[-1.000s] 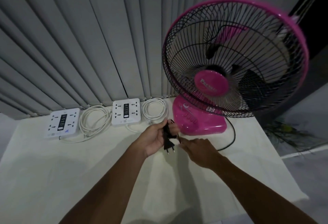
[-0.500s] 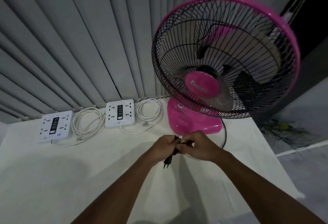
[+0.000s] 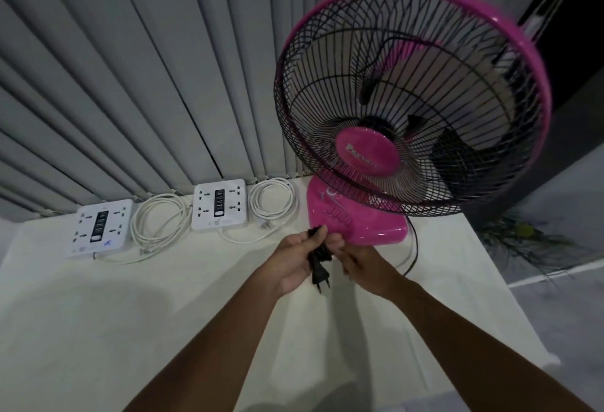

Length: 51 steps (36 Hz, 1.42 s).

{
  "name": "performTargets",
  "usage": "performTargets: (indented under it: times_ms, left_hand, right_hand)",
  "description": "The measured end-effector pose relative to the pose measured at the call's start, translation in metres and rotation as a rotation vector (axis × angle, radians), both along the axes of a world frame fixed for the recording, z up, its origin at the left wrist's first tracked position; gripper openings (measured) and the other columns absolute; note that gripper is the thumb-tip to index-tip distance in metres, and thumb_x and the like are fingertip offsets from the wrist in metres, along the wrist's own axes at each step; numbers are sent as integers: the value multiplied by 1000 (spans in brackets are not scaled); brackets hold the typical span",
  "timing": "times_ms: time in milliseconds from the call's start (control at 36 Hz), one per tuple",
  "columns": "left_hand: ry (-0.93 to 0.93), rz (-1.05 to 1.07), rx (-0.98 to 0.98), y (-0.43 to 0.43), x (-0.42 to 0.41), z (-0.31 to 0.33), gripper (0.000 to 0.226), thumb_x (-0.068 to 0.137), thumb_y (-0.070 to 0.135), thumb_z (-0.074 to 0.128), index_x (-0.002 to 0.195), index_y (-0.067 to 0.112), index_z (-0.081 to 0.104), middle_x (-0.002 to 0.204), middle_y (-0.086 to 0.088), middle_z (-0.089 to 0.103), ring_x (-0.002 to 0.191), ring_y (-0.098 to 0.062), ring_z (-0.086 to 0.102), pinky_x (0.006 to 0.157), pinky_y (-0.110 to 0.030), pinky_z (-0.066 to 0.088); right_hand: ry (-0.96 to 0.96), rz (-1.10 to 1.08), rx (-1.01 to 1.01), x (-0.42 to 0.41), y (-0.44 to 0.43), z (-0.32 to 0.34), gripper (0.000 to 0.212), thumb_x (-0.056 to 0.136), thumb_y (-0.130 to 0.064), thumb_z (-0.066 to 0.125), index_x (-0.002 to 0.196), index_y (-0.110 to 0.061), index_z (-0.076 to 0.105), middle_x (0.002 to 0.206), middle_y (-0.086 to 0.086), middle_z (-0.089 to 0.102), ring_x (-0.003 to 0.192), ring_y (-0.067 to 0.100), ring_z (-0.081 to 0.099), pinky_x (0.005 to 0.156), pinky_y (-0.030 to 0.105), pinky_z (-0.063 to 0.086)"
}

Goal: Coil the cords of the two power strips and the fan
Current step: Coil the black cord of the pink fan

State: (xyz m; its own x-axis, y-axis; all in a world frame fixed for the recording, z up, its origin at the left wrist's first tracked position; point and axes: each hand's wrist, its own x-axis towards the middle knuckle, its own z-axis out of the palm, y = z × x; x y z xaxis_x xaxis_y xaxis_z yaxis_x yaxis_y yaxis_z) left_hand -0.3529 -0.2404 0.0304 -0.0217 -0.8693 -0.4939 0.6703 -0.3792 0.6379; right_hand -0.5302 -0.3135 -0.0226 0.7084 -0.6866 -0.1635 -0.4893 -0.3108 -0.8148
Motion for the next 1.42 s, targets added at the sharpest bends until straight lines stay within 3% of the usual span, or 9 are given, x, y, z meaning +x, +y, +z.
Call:
performTargets:
  times_ms: [167, 306, 389, 556, 750, 861, 1111, 1250, 1417]
  left_hand:
    - [-96, 115, 2, -18, 2, -2, 32, 93, 22, 62, 109, -5, 66, 113, -17, 72, 107, -20, 69, 90, -25, 53]
    - [-403, -60, 74, -26, -4, -9, 39, 106, 21, 41, 116, -8, 64, 115, -17, 71, 111, -25, 67, 101, -33, 47]
    - [-621, -181, 100, -23, -13, -16, 38, 105, 20, 41, 113, -10, 63, 106, -17, 68, 100, -25, 62, 89, -33, 46]
    - [-523, -356, 12, -16, -35, -15, 39, 104, 20, 38, 84, 1, 64, 68, -18, 66, 64, -25, 60, 61, -28, 43]
    - [-209, -257, 72, -25, -50, -20, 57, 99, 57, 34, 80, 9, 56, 52, -2, 38, 48, -16, 41, 70, -30, 46]
    - [-177, -203, 73, -31, -61, -25, 56, 97, 61, 36, 74, 12, 52, 51, 1, 38, 50, -14, 42, 66, -23, 53]
    - [-124, -142, 174, -53, -81, -19, 48, 100, 49, 41, 78, 8, 52, 55, -2, 42, 51, -14, 51, 59, -23, 51]
    - [-197, -230, 181, -59, -90, -14, 49, 102, 46, 37, 78, 8, 55, 55, -5, 45, 53, -18, 51, 59, -26, 53]
    - [-355, -279, 240, -59, -94, -19, 51, 101, 51, 38, 123, 12, 63, 90, -1, 64, 88, -16, 62, 88, -42, 54]
  right_hand:
    - [224, 247, -565, -14, 17, -7, 41, 105, -47, 29, 129, -28, 57, 108, 1, 75, 91, 25, 69, 79, 34, 50]
    - [104, 228, -580, -21, 4, 8, 38, 103, -46, 35, 110, -24, 65, 99, -3, 67, 89, 17, 63, 78, 34, 52]
    - [55, 189, -599, -23, -15, 21, 21, 95, -47, 55, 99, -32, 68, 87, -18, 64, 77, 2, 53, 72, 19, 45]
    - [-149, -106, 33, -26, -42, 31, 36, 64, -32, 89, 88, -48, 68, 92, -27, 69, 82, -6, 66, 71, 6, 49]
    - [-225, -33, 349, -36, -39, 24, 27, 99, -22, 60, 122, -15, 73, 109, 0, 78, 108, 16, 71, 103, 37, 53]
    - [-239, -77, 391, -47, -44, 28, 29, 100, -24, 58, 111, -5, 75, 99, 20, 77, 94, 31, 74, 95, 58, 55]
    - [-232, -127, 346, -69, -54, 29, 19, 98, -14, 64, 106, -4, 78, 94, 21, 78, 92, 45, 73, 84, 63, 58]
    - [-225, -81, 337, -73, -54, 31, 24, 102, -22, 59, 91, -16, 79, 78, 8, 78, 73, 23, 74, 64, 39, 52]
    - [-184, -150, 198, -72, -56, 25, 22, 94, -13, 69, 84, -31, 78, 67, -15, 74, 58, -3, 64, 59, 15, 49]
